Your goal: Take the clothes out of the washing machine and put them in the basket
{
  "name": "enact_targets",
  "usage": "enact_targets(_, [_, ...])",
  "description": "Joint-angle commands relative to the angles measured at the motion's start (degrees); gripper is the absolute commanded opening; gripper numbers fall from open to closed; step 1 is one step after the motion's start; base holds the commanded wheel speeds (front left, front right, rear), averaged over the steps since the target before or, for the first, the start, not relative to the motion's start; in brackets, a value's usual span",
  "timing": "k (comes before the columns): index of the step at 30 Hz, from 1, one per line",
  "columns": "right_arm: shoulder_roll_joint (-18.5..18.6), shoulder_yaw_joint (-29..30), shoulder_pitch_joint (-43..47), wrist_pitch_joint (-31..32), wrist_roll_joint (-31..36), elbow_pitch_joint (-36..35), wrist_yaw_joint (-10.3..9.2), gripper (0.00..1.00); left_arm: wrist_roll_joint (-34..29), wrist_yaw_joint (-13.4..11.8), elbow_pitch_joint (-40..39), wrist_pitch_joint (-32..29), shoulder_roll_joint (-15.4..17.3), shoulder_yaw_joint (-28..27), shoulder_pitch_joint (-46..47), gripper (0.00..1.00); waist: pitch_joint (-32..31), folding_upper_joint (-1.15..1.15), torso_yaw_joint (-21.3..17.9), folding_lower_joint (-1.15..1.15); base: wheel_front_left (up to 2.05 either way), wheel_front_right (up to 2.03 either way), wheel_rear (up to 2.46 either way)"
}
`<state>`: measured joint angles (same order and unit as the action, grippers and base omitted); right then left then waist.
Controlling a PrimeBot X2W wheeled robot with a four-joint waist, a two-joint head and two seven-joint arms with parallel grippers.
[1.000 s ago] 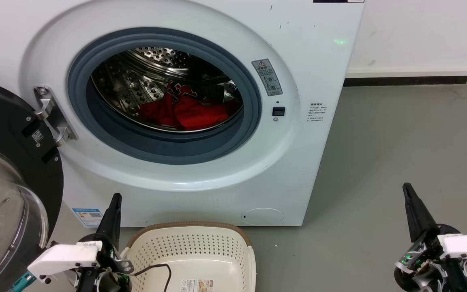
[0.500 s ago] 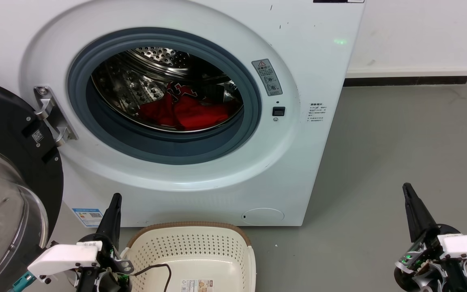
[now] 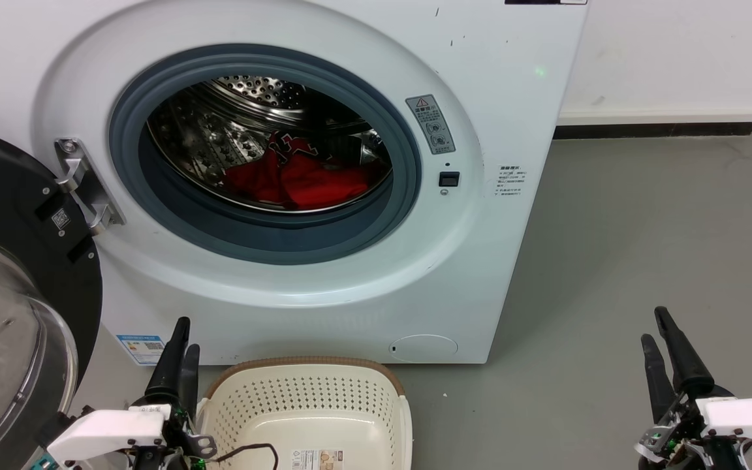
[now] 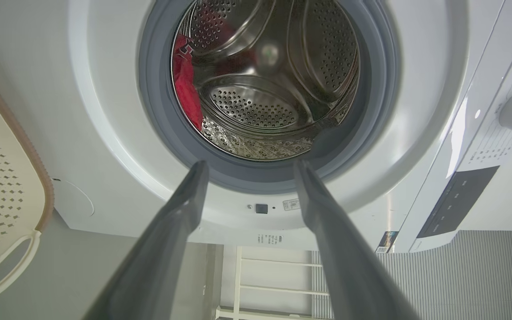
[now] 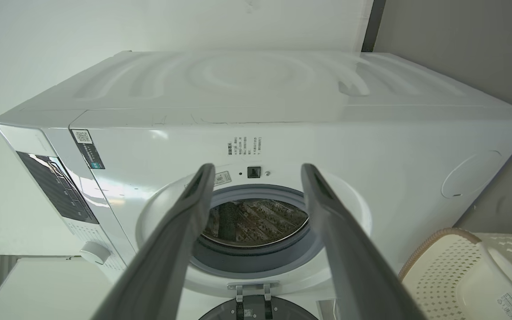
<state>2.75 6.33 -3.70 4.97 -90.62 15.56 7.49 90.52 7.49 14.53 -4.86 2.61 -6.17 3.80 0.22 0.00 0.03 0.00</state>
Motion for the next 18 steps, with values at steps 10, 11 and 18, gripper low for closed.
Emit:
enact_targets(10, [0.19,-0.05,0.22,-3.25,13.67,-5.55,0.00,1.00,-11.68,-1.21,-5.55,3.17,0.21,-0.66,0.42,1.00,0.30,0.00,0.03,0.00,0.00,0.00,0.00])
enact_targets(11, [0.19,-0.20,0.33,-3.50,15.08,-6.00,0.00,1.00,-12.88,-1.50,-6.04,3.42,0.21,-0.56,0.36,1.00,0.34,0.00,0.04,0.00,0.00,0.00,0.00])
enact_targets(18, [0.20,-1.10,0.88,-4.97,23.59,-8.71,0.00,1.00,-20.95,-3.11,-8.61,4.88,0.22,0.57,-0.07,1.00,0.54,0.00,0.05,0.00,0.00,0.00,0.00])
